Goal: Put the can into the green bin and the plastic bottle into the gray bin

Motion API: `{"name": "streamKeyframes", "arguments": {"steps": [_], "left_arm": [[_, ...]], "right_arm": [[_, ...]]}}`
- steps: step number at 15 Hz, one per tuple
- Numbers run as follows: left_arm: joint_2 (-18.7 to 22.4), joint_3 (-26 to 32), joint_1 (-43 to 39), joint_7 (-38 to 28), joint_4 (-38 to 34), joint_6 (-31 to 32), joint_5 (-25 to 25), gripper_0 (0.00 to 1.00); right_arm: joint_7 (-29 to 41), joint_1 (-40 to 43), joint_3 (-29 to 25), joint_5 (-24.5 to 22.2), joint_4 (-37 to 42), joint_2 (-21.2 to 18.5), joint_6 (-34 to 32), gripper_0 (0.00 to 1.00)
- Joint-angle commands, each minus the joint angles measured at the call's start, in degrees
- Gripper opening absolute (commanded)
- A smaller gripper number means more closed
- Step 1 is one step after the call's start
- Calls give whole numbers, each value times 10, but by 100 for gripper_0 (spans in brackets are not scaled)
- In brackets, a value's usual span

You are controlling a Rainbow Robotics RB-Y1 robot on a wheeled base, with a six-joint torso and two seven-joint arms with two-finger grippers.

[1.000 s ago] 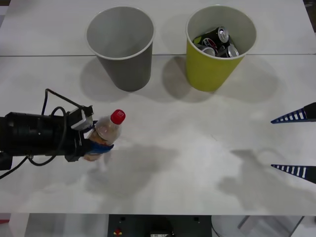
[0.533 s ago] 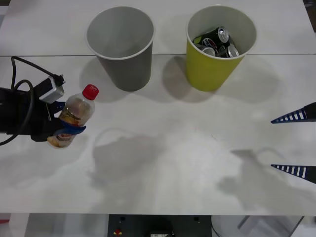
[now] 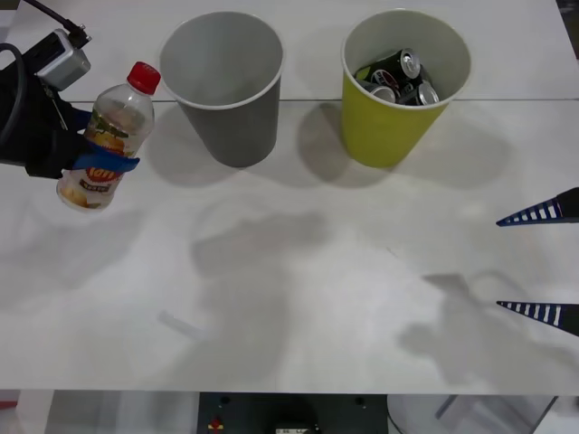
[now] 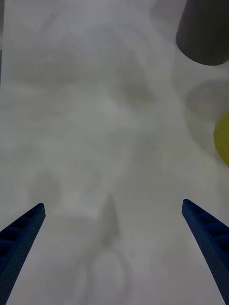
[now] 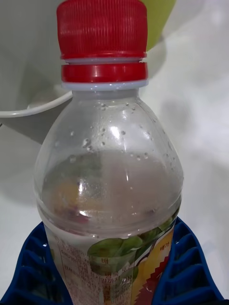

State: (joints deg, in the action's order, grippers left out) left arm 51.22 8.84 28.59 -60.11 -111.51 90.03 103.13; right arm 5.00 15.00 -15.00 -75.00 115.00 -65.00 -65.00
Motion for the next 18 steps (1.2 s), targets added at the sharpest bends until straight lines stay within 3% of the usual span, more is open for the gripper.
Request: {"name": "streamKeyframes", "arguments": {"steps": [1,6,16,18], "left_arm": [[52,-74,92,-11,55,0,-20,4],[82,-193,260,-16,159,0,-41,4],[-2,-346,479,-23,343,-2,-13,3],[-23,-386,517,-23,391,-30,-6,3]], "right_arm": [[0,0,0,0,0,0,0,100],[0,0,0,0,0,0,0,100],[0,0,0,0,0,0,0,100],[0,0,0,0,0,0,0,100]]}}
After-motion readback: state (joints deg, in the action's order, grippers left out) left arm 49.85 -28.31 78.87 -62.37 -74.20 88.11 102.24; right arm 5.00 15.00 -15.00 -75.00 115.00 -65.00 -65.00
